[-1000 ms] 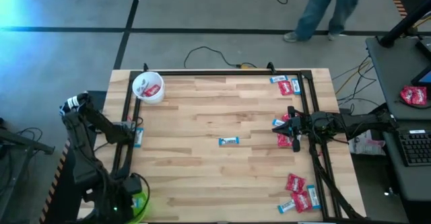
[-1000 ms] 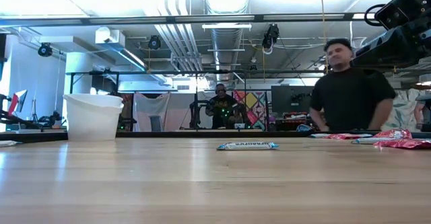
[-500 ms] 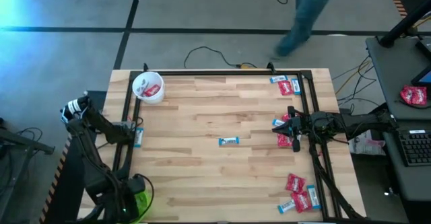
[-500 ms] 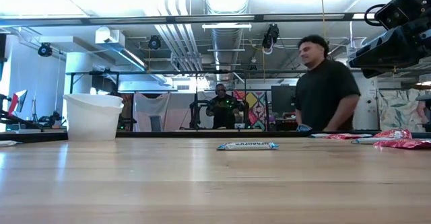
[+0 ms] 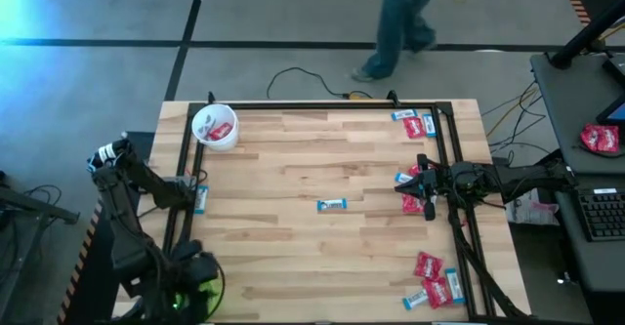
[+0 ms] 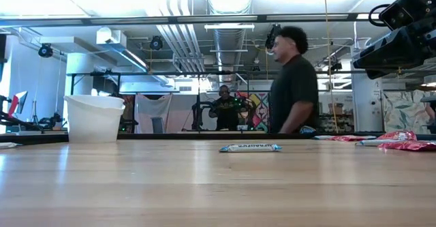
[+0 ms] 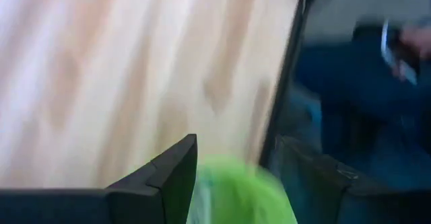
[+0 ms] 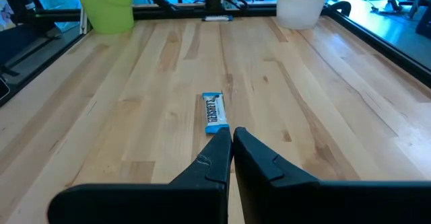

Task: Sort candy by brand, put in halloween buckets
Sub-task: Put the blue chocolate bar into the green bucket

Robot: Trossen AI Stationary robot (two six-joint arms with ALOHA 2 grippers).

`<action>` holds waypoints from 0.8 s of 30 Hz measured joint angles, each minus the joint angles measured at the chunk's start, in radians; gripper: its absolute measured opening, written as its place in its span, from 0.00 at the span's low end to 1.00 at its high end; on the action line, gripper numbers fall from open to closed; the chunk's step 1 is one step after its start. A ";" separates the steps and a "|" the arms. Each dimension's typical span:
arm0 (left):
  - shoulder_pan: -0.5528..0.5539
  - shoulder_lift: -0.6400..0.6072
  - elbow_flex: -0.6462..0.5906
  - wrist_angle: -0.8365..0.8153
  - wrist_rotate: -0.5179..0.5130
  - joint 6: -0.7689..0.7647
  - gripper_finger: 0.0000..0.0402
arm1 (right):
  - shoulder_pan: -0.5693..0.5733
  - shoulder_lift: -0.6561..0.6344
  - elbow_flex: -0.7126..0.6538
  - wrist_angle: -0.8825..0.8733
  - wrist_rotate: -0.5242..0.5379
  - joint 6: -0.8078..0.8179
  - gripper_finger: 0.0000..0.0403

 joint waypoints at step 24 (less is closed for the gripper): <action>0.624 0.176 -0.554 1.208 -0.004 0.975 0.40 | 0.000 0.000 0.000 0.000 0.000 0.000 0.02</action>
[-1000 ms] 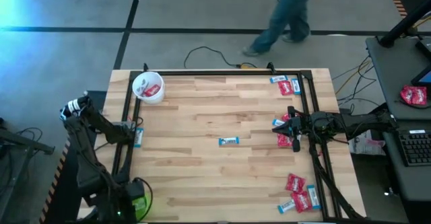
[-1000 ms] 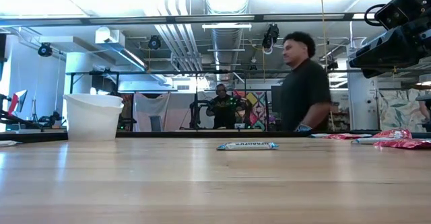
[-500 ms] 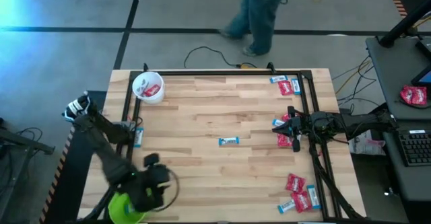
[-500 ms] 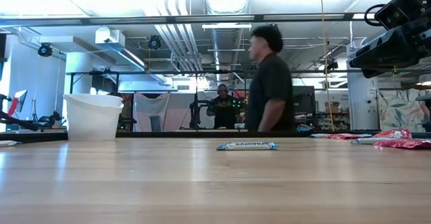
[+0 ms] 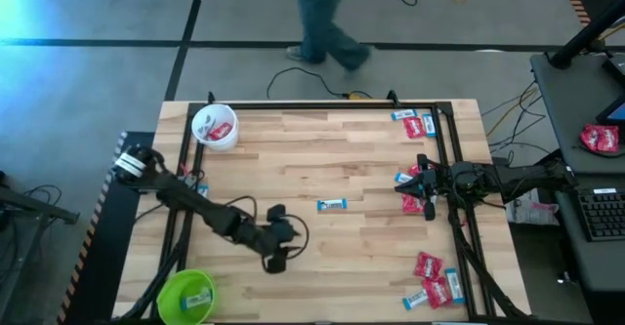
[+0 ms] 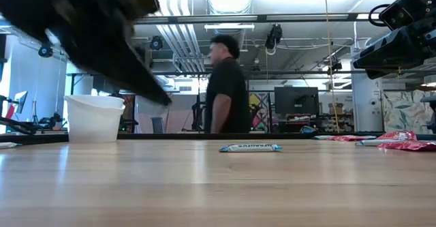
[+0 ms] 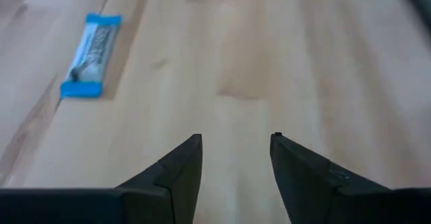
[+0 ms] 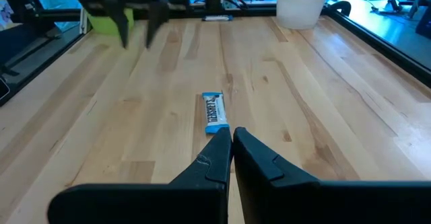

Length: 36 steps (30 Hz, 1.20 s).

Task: Sort candy by brand, put in halloween buckets
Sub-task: Put the blue chocolate bar into the green bucket

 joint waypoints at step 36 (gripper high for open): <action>0.241 0.321 -0.060 0.743 -0.081 0.286 0.72 | 0.000 0.000 0.000 0.000 0.000 0.000 0.02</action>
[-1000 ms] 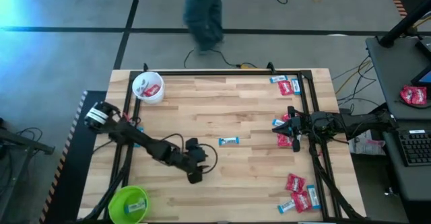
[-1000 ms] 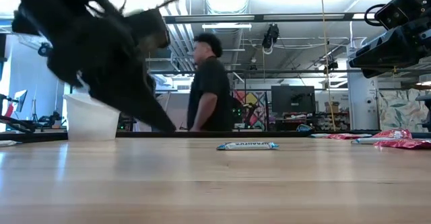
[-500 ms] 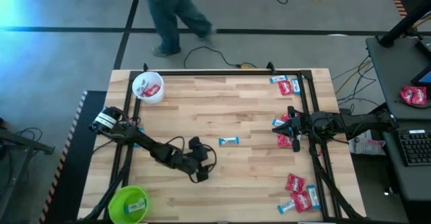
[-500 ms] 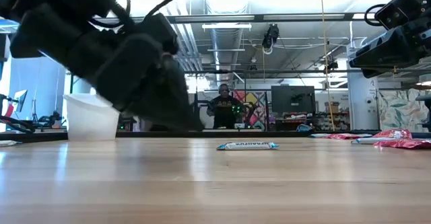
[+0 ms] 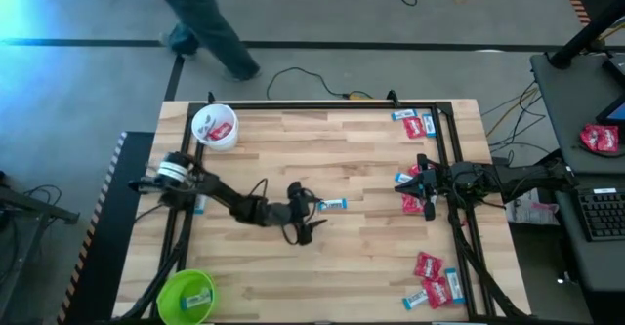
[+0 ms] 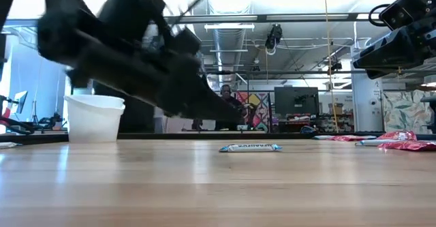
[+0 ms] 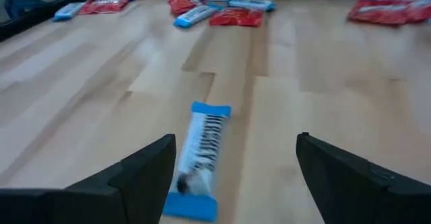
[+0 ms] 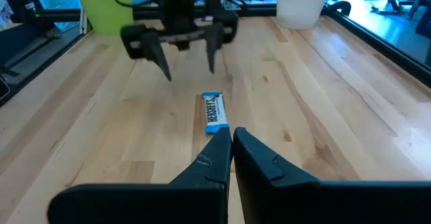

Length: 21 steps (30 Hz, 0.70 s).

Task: Sort candy by brand, put in halloween buckets
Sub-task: Put the blue chocolate bar into the green bucket

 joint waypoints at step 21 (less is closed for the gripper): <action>0.133 0.407 0.137 0.326 0.135 0.036 0.52 | 0.000 0.000 0.000 0.000 0.000 0.000 0.02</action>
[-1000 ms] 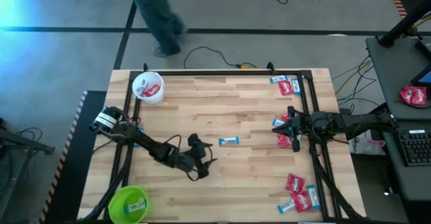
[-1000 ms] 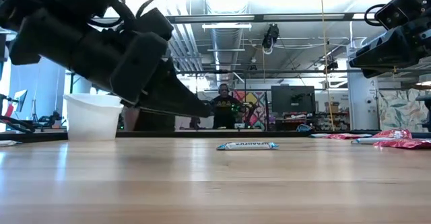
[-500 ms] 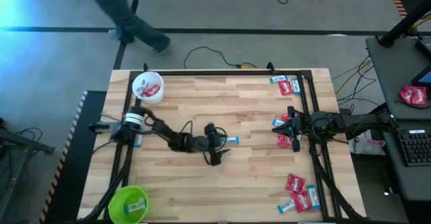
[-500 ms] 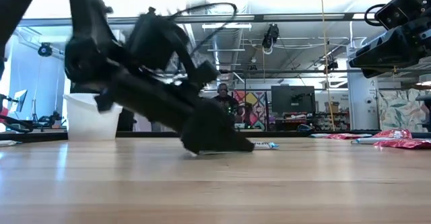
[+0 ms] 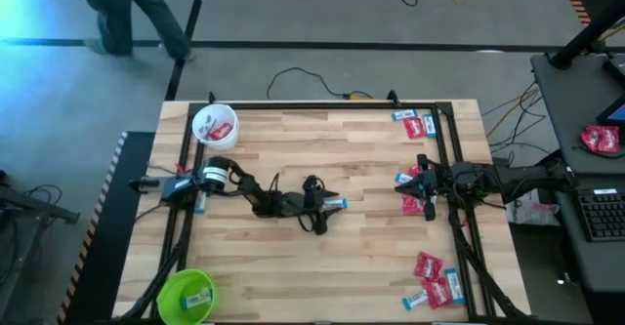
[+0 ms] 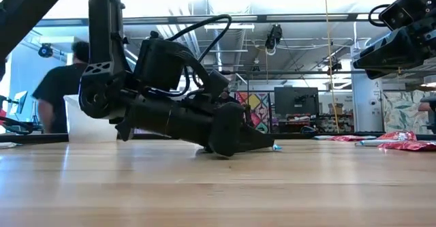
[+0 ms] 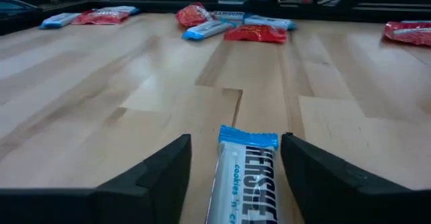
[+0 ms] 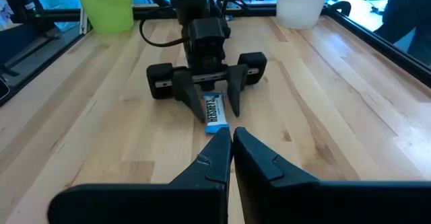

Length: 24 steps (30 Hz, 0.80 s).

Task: Sort candy by brand, put in halloween buckets
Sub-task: Put the blue chocolate bar into the green bucket

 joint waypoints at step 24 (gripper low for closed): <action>0.009 -0.276 -0.019 -0.405 -0.039 0.122 0.19 | 0.000 0.000 0.000 0.000 0.000 0.000 0.02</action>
